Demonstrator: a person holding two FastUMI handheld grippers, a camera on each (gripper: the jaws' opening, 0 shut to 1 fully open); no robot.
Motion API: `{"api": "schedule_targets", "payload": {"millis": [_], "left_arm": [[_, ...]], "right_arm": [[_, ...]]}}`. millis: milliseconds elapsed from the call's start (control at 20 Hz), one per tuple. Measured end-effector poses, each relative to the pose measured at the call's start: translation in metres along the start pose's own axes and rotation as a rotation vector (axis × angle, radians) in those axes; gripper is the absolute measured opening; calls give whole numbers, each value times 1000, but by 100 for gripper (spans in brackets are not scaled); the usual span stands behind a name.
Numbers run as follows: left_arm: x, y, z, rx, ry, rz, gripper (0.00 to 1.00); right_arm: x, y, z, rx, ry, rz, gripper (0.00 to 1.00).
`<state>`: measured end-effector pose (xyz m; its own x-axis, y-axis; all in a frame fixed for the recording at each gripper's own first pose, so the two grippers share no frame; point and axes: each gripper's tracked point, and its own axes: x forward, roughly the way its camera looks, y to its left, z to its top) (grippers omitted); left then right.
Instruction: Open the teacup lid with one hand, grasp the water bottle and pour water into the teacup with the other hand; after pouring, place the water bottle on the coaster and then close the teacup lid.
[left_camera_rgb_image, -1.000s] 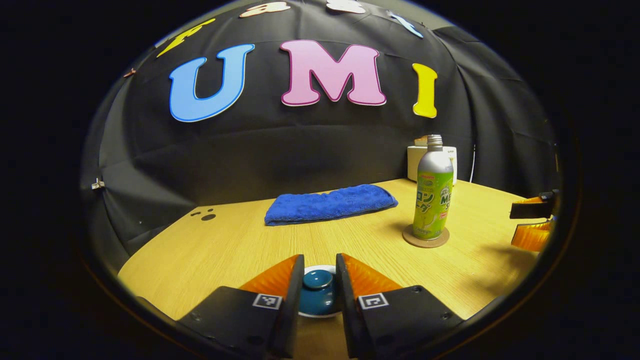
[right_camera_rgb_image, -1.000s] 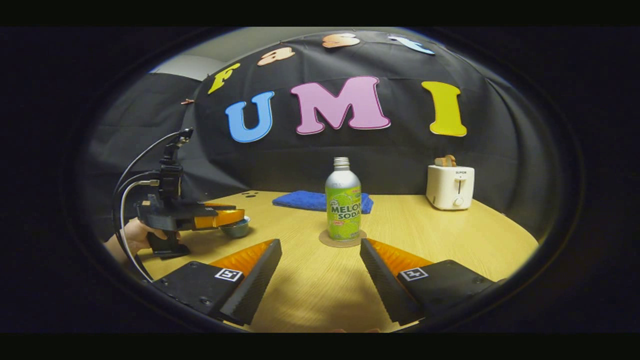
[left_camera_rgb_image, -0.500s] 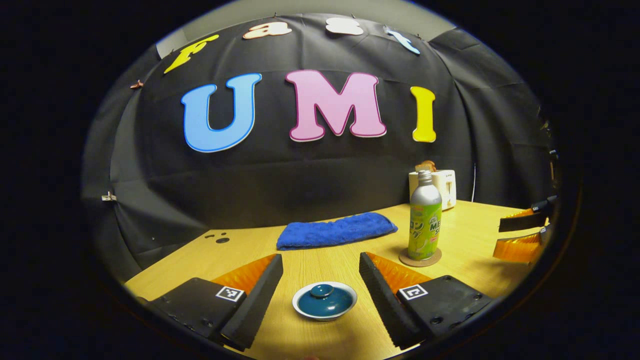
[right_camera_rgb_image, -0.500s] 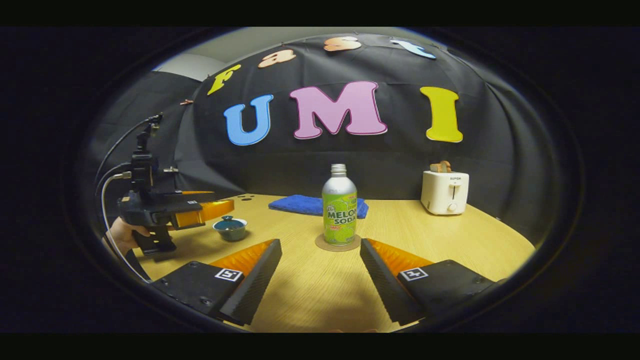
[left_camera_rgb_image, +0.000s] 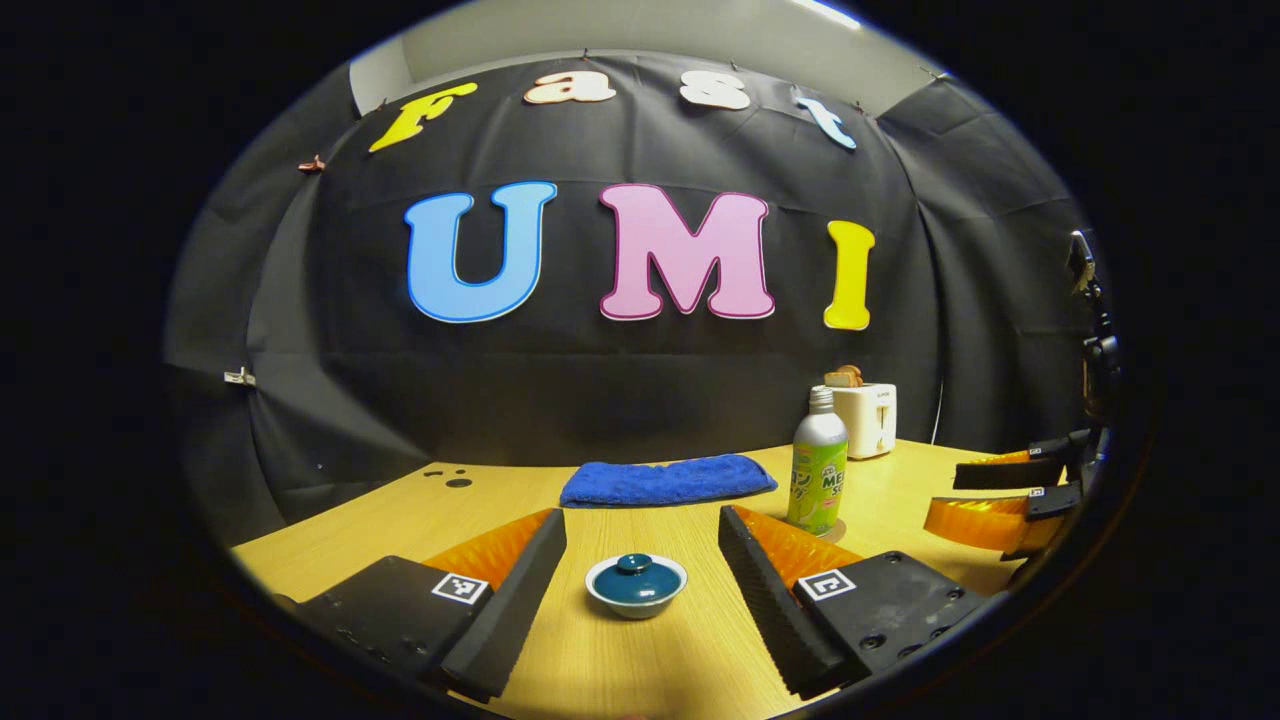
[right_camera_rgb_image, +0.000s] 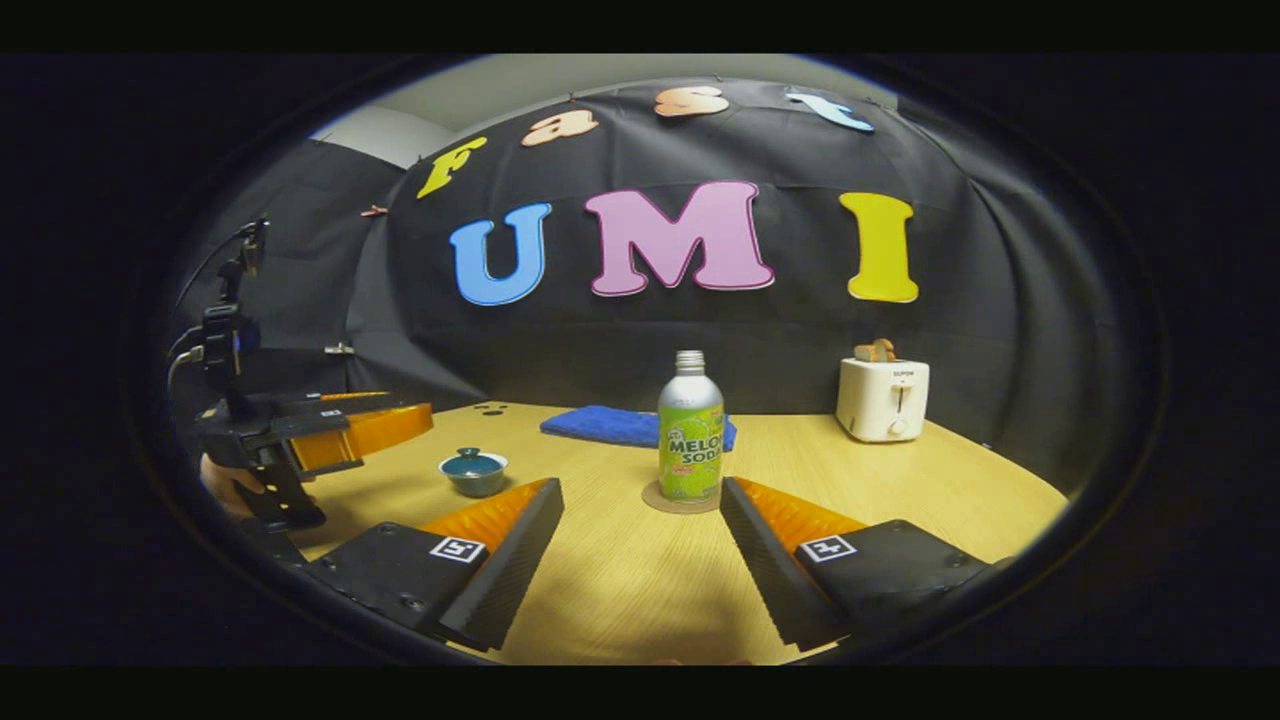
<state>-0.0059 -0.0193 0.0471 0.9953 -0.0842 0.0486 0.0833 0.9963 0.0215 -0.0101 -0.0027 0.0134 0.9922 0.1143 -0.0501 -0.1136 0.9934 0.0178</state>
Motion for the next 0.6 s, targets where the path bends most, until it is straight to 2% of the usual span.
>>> {"api": "schedule_targets", "payload": {"millis": [350, 600], "left_arm": [[-28, 25, -17, -9, 39, 56, 96], [-31, 36, -27, -43, 63, 75, 97]], "right_arm": [[-21, -6, 23, 27, -84, -93, 98], [-26, -5, 22, 10, -87, -119, 96]]}}
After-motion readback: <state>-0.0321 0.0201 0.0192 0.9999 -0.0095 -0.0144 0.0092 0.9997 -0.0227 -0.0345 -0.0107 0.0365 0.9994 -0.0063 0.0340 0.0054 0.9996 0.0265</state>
